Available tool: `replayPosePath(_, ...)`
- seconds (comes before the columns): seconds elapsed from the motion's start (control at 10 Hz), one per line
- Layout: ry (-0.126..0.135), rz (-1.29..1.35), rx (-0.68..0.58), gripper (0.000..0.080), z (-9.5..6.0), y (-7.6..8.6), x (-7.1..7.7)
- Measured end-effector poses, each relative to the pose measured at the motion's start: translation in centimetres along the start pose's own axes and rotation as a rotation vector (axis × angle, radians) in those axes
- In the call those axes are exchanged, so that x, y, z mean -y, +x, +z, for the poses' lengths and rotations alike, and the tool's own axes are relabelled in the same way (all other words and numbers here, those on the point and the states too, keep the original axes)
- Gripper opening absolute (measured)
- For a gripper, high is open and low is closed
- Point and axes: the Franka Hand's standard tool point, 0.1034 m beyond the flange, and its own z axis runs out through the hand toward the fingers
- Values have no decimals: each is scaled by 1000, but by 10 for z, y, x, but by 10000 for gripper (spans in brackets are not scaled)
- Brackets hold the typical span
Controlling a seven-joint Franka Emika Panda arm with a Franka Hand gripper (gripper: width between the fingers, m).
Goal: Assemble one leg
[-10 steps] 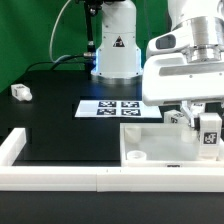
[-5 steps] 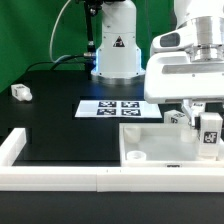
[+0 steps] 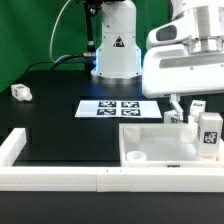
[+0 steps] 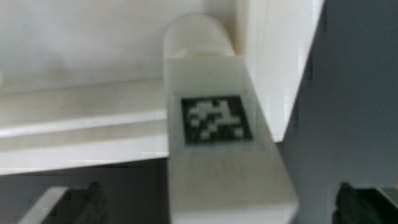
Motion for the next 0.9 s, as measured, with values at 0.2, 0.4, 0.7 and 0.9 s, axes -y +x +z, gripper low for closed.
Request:
replayPosePath(0.2,18,5,180,648,-3,8,-3)
replayPosePath(0.4,-30,-24,305,648,7,12,-21)
replayPosePath(0.7,-40,-21,419,648,3,6,-32)
replayPosePath(0.9,-40,-20,420,648,3,6,-33)
